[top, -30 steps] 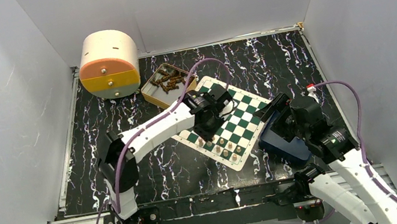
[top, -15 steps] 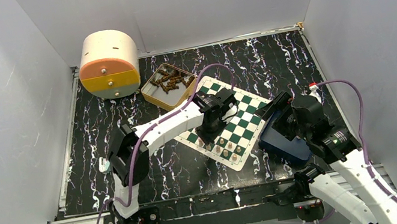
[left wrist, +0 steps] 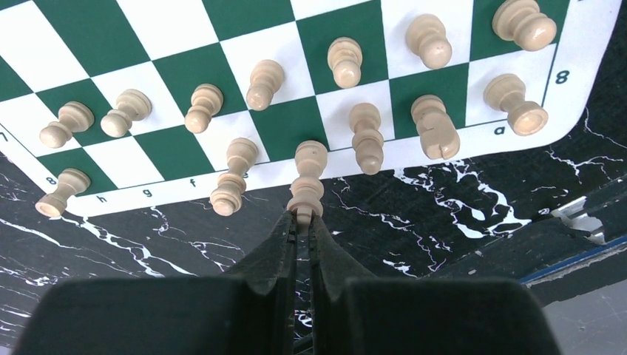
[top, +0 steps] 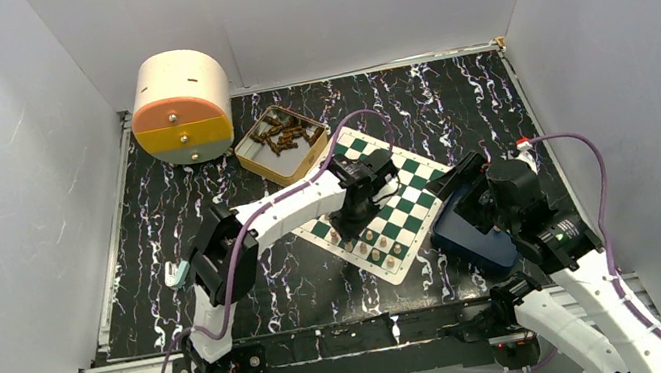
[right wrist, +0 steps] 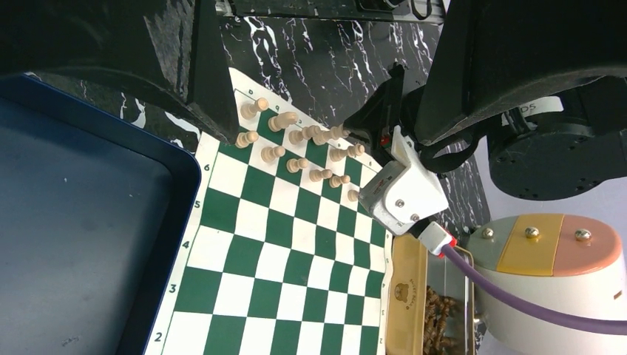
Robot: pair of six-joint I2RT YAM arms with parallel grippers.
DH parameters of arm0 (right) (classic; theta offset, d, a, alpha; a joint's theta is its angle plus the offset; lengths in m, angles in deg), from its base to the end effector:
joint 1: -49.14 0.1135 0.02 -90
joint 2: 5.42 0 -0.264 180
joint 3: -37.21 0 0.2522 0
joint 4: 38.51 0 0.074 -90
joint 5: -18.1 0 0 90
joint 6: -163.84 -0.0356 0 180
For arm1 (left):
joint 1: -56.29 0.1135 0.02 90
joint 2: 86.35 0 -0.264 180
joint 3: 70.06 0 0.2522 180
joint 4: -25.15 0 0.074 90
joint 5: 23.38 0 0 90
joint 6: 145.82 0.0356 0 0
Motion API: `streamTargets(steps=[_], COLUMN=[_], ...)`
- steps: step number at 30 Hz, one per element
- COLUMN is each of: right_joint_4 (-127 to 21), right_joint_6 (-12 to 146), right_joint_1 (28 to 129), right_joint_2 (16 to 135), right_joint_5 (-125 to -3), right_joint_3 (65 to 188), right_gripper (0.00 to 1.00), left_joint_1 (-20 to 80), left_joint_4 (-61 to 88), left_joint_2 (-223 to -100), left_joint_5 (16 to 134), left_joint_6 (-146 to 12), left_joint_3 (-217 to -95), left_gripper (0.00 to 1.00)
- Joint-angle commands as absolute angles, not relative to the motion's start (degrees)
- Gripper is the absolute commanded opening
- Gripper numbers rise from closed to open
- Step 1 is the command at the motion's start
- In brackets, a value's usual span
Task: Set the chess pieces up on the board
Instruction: Place the chess piece on the chessboard.
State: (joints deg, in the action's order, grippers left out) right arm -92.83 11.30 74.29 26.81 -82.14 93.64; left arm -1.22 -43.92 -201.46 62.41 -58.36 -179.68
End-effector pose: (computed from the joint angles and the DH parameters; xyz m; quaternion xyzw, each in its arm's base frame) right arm 0.1122 0.0457 0.3030 0.3188 0.8033 0.2886 0.4121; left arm 0.2236 -0.3463 0.2229 0.4526 0.8808 -0.0357 0.1344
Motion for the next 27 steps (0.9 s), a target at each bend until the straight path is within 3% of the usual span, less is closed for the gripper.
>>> streamTargets(steps=[1,21,27], right_joint_4=[-92.0,-91.14,-90.89], right_joint_6=[12.36,12.67,12.74], right_joint_1=[74.42,74.4,74.45], right_joint_2=[25.79,25.96,26.35], right_joint_5=[-83.59,-83.77,-83.77], right_joint_3=[96.25,95.52,95.53], right_gripper=[0.99,0.99,0.99], left_joint_1=[-1.45,-1.4,-1.44], left_joint_4=[-43.75,-42.66,-42.58], left_joint_2=[-200.93,-203.07,-203.01], left_joint_5=[60.72,59.22,59.16], left_joint_6=[-57.85,-57.59,-57.42], left_joint_3=[-181.4,-181.05,-181.03], left_gripper=[0.0,0.0,0.05])
